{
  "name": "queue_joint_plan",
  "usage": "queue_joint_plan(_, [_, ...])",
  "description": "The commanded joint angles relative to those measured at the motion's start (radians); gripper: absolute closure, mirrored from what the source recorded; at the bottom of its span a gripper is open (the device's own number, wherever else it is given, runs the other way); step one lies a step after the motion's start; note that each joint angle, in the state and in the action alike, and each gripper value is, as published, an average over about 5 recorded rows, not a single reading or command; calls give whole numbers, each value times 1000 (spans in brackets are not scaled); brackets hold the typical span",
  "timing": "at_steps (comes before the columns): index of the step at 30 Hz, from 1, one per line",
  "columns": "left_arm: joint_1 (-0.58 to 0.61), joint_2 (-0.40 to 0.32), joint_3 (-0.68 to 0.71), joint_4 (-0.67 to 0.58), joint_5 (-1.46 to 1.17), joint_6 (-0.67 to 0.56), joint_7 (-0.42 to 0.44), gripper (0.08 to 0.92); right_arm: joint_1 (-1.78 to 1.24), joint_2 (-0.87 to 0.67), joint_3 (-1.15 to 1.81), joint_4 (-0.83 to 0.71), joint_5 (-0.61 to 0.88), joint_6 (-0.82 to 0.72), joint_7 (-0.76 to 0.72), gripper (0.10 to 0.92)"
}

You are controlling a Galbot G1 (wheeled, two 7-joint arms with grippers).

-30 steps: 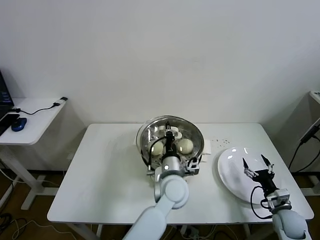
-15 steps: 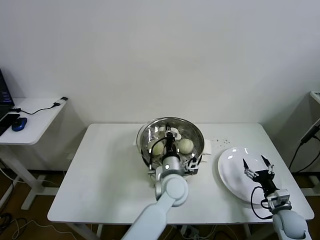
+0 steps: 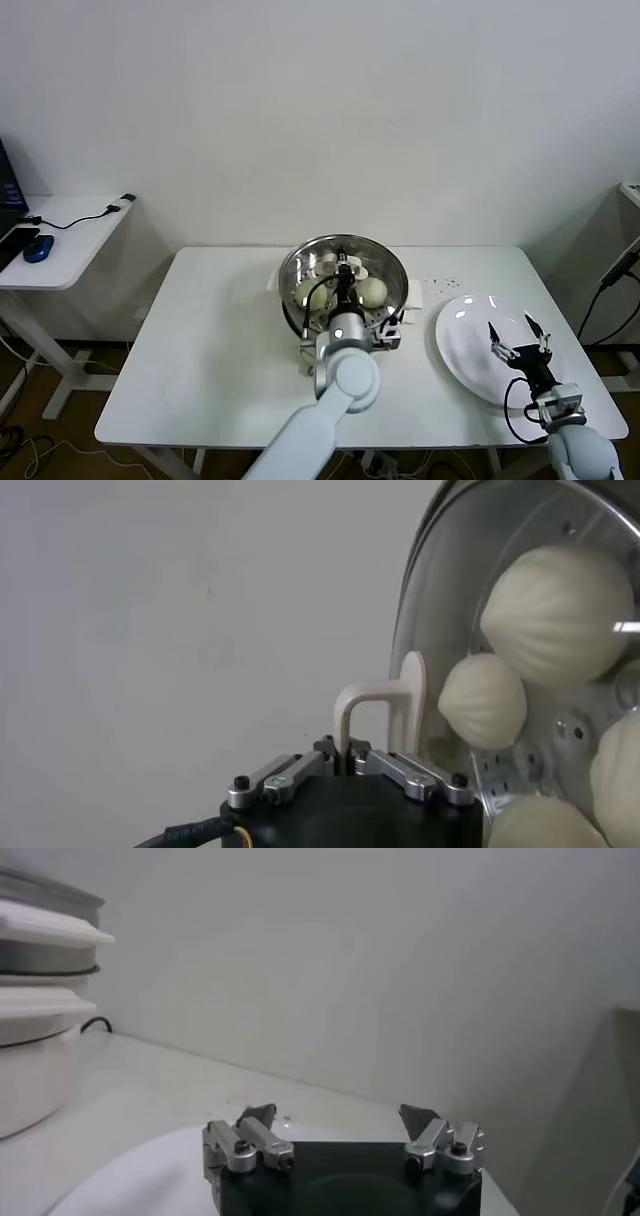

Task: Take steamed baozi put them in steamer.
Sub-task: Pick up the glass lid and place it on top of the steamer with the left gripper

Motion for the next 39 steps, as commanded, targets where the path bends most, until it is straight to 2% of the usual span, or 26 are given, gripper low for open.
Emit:
queue_joint_plan(1, [-7, -49, 7, -1, -19, 49, -5, 852, 0, 7, 3, -4, -8, 3, -2, 203])
queue_joint_plan(26, [-15, -49, 18, 29, -45, 49, -25, 852, -4, 24, 19, -14, -20, 11, -14, 203])
queue_joint_plan(33, [-11, -49, 16, 24, -33, 49, 9, 852, -6, 27, 24, -15, -21, 13, -17, 203])
queue_joint_plan(36, [-8, -49, 21, 6, -27, 49, 25, 811, -7, 24, 27, -15, -21, 13, -18, 203])
queue_joint_plan(39, [-6, -49, 31, -17, -19, 49, 37, 726, -7, 23, 30, -16, -20, 13, -18, 203])
